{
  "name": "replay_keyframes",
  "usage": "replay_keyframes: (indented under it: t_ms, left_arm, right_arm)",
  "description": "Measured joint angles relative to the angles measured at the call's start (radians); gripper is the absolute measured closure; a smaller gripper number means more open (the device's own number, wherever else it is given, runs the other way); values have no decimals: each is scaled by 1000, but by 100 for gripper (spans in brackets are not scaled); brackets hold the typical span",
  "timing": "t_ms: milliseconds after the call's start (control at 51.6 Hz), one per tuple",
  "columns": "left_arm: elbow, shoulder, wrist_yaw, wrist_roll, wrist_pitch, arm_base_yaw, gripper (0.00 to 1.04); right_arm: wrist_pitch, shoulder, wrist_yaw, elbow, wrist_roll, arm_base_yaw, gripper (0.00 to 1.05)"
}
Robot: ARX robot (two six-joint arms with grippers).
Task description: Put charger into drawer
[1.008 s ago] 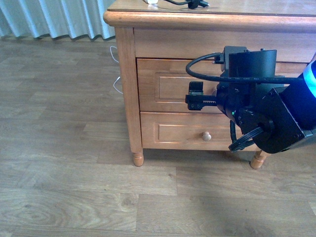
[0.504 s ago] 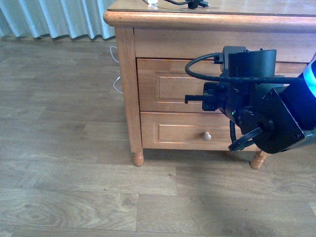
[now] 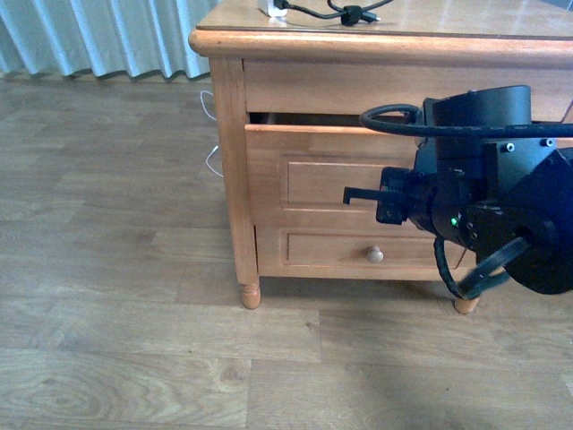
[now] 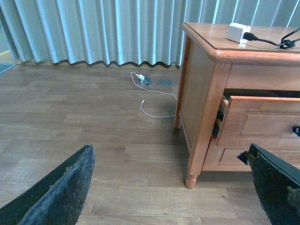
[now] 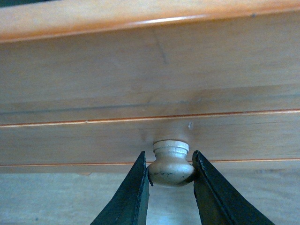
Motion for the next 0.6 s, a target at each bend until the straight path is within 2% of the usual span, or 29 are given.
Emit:
replay_keyframes:
  t_ms: [601]
  left_arm:
    - [0,0,0,0,0,0,6]
  right_arm:
    - [-149,-369,-46,-441,127,104,82]
